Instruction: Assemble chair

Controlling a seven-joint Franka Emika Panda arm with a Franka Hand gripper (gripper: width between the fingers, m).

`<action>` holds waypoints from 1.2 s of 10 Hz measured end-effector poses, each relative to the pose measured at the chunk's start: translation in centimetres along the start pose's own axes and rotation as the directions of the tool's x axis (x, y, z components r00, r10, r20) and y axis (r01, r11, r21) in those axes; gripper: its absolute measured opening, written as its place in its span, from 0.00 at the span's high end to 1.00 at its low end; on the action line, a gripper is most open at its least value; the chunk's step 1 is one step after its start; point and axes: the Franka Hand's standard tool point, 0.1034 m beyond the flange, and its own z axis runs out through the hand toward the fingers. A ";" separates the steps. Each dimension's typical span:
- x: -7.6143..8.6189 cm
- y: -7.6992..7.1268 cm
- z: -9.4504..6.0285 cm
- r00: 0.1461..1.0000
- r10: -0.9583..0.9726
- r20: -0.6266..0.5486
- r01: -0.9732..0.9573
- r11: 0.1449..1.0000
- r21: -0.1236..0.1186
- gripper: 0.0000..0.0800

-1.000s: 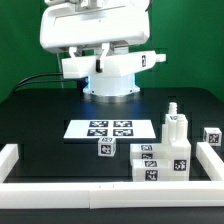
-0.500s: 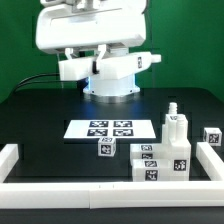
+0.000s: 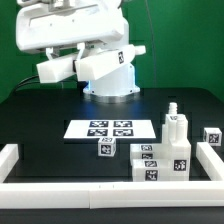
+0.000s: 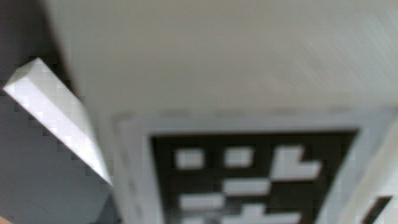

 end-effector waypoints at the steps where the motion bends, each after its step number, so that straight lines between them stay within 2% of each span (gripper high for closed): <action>1: 0.7 0.3 -0.1 1.000 0.005 -0.007 -0.005 1.000 -0.003 0.64; 6: 0.2 0.7 0.5 1.000 0.008 0.007 -0.008 1.000 -0.018 0.64; 7: 0.6 0.5 0.5 0.997 0.025 0.072 -0.026 1.000 0.017 0.64; 8: 2.0 0.1 0.2 0.995 0.040 0.087 -0.043 0.999 0.032 0.64; 10: 3.3 -0.6 0.6 0.986 0.055 0.157 -0.063 0.997 0.050 0.64; 12: 5.5 -0.1 2.6 0.976 0.087 0.202 -0.091 0.996 0.010 0.64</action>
Offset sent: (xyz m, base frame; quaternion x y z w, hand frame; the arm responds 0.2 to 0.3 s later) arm 0.0000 0.0000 0.0000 0.0000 0.0000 0.0000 1.0000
